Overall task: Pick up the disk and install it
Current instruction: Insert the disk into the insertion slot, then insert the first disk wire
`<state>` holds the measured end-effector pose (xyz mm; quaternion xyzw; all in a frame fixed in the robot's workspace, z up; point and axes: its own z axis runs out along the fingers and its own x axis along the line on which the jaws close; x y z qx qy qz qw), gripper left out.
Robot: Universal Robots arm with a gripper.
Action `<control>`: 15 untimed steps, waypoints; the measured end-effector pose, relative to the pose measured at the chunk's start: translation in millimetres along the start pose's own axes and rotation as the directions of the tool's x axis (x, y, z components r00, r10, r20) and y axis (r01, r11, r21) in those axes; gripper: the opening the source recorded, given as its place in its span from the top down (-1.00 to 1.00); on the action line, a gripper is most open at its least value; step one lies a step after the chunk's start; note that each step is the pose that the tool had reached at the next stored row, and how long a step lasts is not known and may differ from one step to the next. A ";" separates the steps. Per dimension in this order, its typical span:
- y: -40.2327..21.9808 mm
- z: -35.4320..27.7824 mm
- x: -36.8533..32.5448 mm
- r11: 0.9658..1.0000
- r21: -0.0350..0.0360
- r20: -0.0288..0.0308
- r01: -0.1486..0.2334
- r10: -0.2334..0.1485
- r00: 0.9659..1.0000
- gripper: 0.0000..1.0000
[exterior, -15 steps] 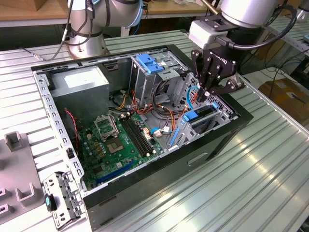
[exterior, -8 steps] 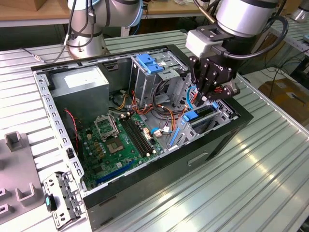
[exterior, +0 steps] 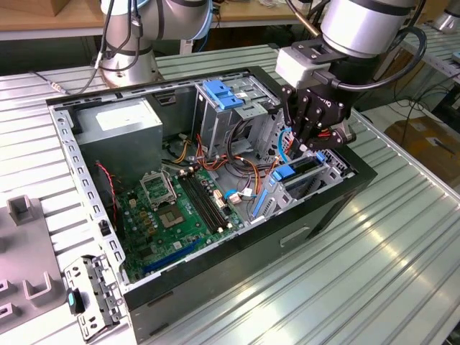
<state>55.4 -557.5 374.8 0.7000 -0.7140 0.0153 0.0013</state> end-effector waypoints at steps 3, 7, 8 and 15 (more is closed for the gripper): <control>0.0 0.0 0.0 1.000 0.000 0.000 0.000 0.000 1.000 0.79; -0.5 0.0 0.0 1.000 0.000 0.000 0.000 0.000 1.000 0.79; -2.0 0.1 0.0 1.000 0.000 0.000 0.000 0.000 1.000 0.79; -20.1 0.8 -0.4 1.000 -0.001 -0.002 0.016 -0.016 1.000 0.79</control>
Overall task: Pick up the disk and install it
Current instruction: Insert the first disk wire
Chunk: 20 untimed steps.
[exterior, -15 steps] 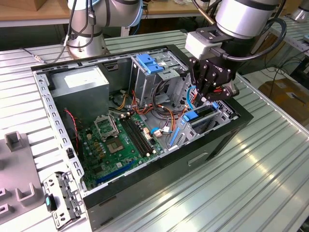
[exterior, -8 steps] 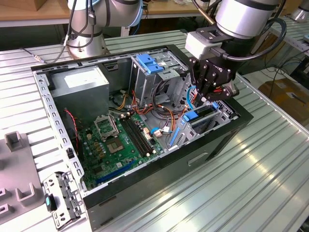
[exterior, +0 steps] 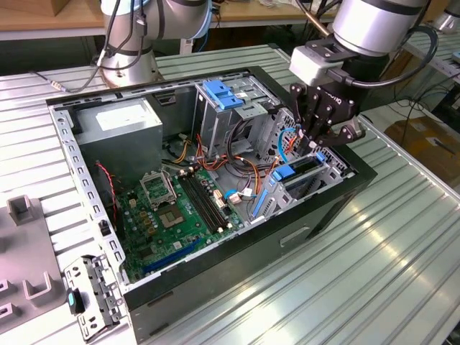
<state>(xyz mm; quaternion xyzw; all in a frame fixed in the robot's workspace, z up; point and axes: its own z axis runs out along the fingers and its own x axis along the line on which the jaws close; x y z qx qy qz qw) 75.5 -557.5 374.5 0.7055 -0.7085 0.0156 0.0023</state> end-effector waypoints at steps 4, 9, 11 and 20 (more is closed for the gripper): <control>-0.5 -3.6 0.1 0.996 0.002 0.002 0.087 -0.087 0.996 0.79; -6.7 -6.1 -0.9 0.995 0.002 0.002 0.096 -0.096 0.995 0.79; -13.9 -5.8 -1.8 0.995 0.002 0.001 0.097 -0.097 0.995 0.79; -24.3 -14.3 -2.3 0.988 0.000 0.003 0.153 -0.153 0.988 0.79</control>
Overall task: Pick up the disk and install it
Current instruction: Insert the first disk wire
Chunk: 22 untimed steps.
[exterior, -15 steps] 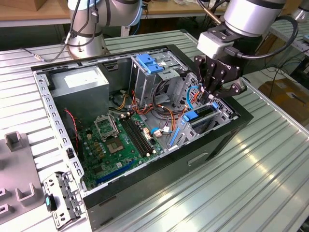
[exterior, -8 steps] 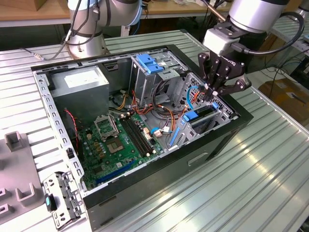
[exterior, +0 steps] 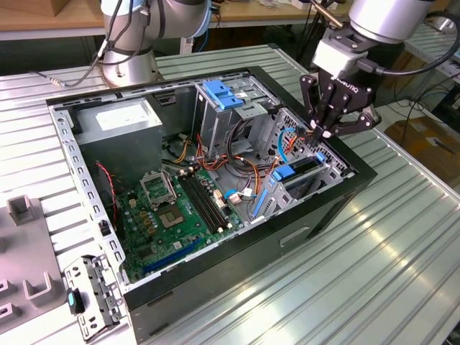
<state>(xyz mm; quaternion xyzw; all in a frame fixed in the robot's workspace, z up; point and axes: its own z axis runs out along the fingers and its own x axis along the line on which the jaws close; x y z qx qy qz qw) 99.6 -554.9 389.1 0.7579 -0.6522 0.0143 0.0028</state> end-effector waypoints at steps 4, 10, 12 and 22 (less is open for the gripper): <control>-2.1 -3.3 0.4 1.000 -0.002 0.001 0.020 -0.020 1.000 0.79; -29.3 -0.9 3.8 1.000 -0.004 0.001 0.024 -0.024 1.000 0.79; -38.4 0.0 4.8 1.000 -0.004 0.001 0.025 -0.025 1.000 0.79; -62.9 3.3 3.6 0.992 -0.003 0.002 0.123 -0.123 0.992 0.79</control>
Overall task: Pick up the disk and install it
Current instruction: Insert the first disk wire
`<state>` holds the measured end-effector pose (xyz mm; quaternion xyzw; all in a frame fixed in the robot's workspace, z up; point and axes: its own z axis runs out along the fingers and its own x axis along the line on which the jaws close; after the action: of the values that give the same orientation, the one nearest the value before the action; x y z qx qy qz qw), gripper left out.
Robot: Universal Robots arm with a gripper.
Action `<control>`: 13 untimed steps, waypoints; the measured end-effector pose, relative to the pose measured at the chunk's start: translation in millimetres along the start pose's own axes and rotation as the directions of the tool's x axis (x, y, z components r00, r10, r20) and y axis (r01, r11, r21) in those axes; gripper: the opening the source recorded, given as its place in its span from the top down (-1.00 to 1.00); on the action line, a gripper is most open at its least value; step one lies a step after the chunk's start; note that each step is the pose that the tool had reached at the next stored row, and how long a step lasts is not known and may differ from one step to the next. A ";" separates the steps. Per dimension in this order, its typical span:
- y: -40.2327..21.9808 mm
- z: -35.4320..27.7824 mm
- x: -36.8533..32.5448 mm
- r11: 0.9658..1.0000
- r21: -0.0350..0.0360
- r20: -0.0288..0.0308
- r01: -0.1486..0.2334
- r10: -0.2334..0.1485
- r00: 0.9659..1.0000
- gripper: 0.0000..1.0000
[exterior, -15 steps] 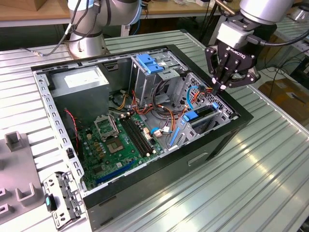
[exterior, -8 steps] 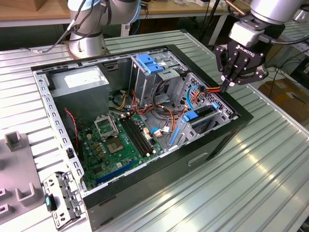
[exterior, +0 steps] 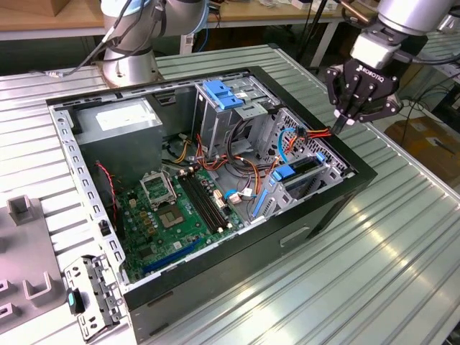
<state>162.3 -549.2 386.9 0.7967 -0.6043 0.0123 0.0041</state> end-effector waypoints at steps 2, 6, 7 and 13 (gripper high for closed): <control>0.0 0.6 0.0 0.998 0.002 0.000 0.069 -0.069 0.998 0.79; 0.0 1.2 0.0 0.989 0.004 0.001 0.150 -0.150 0.989 0.79; 0.1 1.4 0.0 0.986 0.004 0.001 0.169 -0.169 0.986 0.79; 0.1 2.7 -0.1 0.943 0.009 0.001 0.332 -0.332 0.943 0.79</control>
<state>162.3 -549.2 384.2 0.8872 -0.4612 0.0128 0.0020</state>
